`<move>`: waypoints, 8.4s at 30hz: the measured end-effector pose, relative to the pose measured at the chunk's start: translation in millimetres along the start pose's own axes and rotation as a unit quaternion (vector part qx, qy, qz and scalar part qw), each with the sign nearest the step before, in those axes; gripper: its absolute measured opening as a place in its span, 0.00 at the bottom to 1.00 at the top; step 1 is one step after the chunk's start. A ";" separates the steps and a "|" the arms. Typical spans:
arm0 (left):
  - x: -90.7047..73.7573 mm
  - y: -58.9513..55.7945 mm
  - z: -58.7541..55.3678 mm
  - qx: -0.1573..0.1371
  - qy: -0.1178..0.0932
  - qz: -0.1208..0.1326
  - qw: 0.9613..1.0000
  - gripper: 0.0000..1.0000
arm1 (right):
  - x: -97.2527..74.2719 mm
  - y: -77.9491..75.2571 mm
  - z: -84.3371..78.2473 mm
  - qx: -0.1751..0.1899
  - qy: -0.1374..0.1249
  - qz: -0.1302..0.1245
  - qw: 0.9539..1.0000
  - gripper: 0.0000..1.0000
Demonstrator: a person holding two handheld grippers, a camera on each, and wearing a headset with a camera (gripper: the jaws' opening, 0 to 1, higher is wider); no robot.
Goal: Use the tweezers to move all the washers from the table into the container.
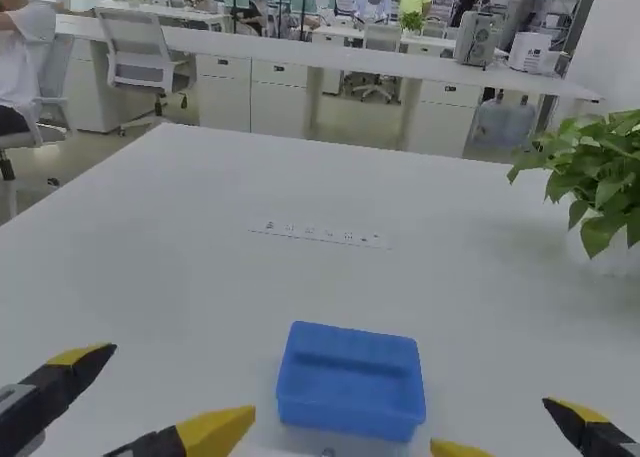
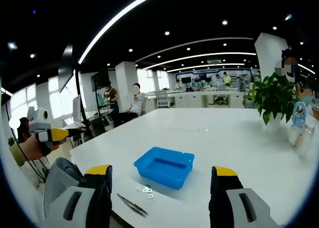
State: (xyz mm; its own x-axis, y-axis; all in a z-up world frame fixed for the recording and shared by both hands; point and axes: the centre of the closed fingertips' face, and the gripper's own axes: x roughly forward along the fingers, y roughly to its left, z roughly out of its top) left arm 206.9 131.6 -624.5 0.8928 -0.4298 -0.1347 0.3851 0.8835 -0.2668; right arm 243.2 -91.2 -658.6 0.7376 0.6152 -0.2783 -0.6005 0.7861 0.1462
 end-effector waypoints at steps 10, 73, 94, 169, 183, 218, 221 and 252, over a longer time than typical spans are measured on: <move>1.7 -1.6 -0.6 0.002 0.004 -0.004 1.000 0.92 | 1.6 2.0 -0.7 0.000 0.001 0.004 1.000 0.80; 61.9 -10.7 -126.3 0.171 0.278 -0.170 0.930 0.25 | 49.5 24.2 -88.5 -0.107 0.188 0.149 0.965 0.16; 59.4 -11.1 -207.7 0.387 0.430 -0.317 0.752 0.03 | 51.1 39.2 -120.1 -0.139 0.256 0.164 0.942 0.15; 87.0 -41.0 -80.3 0.384 0.280 -0.341 0.811 0.05 | 138.3 101.1 -111.2 -0.232 0.172 0.278 0.916 0.04; 88.6 -48.6 -84.3 0.393 0.292 -0.370 0.790 0.00 | 141.9 96.4 -114.7 -0.247 0.177 0.281 0.910 0.05; 89.1 -34.2 -71.1 0.341 0.293 -0.313 0.836 0.10 | 137.0 94.7 -98.1 -0.183 0.179 0.290 0.922 0.02; 86.3 -29.2 -62.9 0.308 0.273 -0.286 0.865 0.18 | 136.5 92.1 -97.4 -0.163 0.180 0.282 0.928 0.02; 59.3 8.5 -7.3 0.132 0.081 -0.038 0.987 0.90 | 101.2 0.0 -7.2 -0.026 0.091 0.166 0.982 0.02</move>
State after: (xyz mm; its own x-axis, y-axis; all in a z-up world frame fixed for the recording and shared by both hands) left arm 261.4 112.3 -641.7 0.8182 -0.5018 -0.2807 0.5158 0.8563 -0.0273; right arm 315.7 -29.3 -693.6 0.4347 0.8121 -0.3892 -0.8165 0.5378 0.2102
